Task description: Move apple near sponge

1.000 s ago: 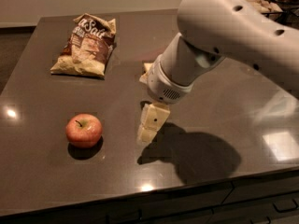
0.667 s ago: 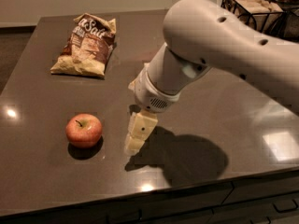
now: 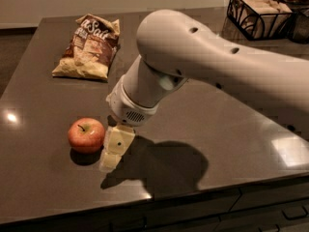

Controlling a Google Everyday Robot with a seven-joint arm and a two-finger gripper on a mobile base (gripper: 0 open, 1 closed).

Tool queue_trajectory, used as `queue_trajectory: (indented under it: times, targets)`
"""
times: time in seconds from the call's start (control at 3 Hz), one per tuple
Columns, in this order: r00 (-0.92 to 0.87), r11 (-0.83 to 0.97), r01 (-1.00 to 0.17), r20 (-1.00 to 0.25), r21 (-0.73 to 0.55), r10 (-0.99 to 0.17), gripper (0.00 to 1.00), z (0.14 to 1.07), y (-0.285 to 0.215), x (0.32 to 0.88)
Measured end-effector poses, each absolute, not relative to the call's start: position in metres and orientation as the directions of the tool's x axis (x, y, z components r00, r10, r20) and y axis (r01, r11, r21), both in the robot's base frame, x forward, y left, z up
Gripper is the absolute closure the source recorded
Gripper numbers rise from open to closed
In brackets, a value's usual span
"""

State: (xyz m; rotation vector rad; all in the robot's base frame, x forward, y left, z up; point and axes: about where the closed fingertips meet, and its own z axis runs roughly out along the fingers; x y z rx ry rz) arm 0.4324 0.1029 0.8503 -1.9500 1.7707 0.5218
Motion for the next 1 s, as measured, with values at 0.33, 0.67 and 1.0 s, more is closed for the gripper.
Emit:
queue_trajectory:
  times: [0.33,0.67,1.0]
  targets:
    - [0.107,-0.084,-0.994,-0.570,-0.065,-0.815,0.00,0.848,0.121,0.435]
    - [0.109,-0.100,-0.994,-0.581,-0.048,-0.807,0.00,0.846,0.132,0.436]
    - [0.107,-0.111,-0.993,-0.587,-0.030,-0.802,0.18,0.845,0.137,0.438]
